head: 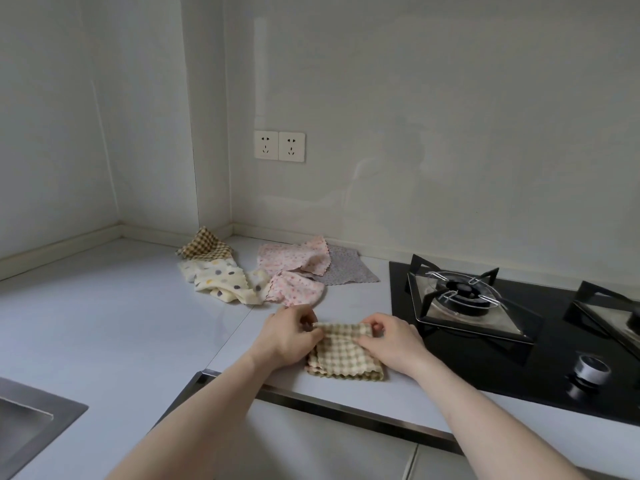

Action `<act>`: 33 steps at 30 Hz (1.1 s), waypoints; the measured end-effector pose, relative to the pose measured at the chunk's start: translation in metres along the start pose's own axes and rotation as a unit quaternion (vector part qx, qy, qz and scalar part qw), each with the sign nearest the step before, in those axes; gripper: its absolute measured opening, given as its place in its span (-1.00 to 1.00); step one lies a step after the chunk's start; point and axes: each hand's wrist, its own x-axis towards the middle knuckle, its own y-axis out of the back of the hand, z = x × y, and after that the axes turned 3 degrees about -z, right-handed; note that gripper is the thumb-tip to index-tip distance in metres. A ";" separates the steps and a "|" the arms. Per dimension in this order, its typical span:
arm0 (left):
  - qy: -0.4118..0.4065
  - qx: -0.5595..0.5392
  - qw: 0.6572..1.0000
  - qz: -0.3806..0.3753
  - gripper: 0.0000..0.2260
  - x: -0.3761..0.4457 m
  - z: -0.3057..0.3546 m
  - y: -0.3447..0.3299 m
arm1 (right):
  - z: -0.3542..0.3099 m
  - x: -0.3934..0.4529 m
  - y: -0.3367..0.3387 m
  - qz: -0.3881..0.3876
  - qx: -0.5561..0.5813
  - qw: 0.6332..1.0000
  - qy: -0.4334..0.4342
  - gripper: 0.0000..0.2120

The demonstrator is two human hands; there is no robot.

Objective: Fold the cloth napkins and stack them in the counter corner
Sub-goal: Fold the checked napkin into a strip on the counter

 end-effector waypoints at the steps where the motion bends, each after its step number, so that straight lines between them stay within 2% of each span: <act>1: -0.003 -0.012 1.000 0.003 -0.84 -0.001 0.000 0.000 | 0.003 0.001 0.000 -0.001 0.018 1.000 -0.003 -0.70; 7: -0.012 -0.045 0.999 0.021 -0.78 -0.001 -0.001 -0.004 | 0.011 0.002 0.001 0.031 0.150 0.988 0.020 -0.85; 13: -0.060 -0.055 0.994 0.069 -0.94 -0.004 0.001 -0.002 | 0.014 -0.002 -0.001 0.068 0.210 0.974 0.055 -0.85; 18: -0.079 -0.034 0.992 0.090 -0.92 -0.007 0.003 -0.004 | 0.014 -0.001 -0.004 0.093 0.223 0.969 0.053 -0.77; 24: -0.078 -0.068 0.990 0.096 -0.91 -0.006 0.002 -0.003 | 0.016 -0.001 -0.005 0.099 0.230 0.967 0.054 -0.78; 28: -0.065 -0.049 0.992 0.100 -0.84 -0.006 0.002 -0.003 | 0.020 0.002 -0.009 0.104 0.207 0.970 0.072 -0.71; 33: -0.055 -0.057 0.992 0.100 -0.89 -0.007 0.002 -0.002 | 0.017 -0.002 -0.011 0.110 0.161 0.977 0.088 -0.71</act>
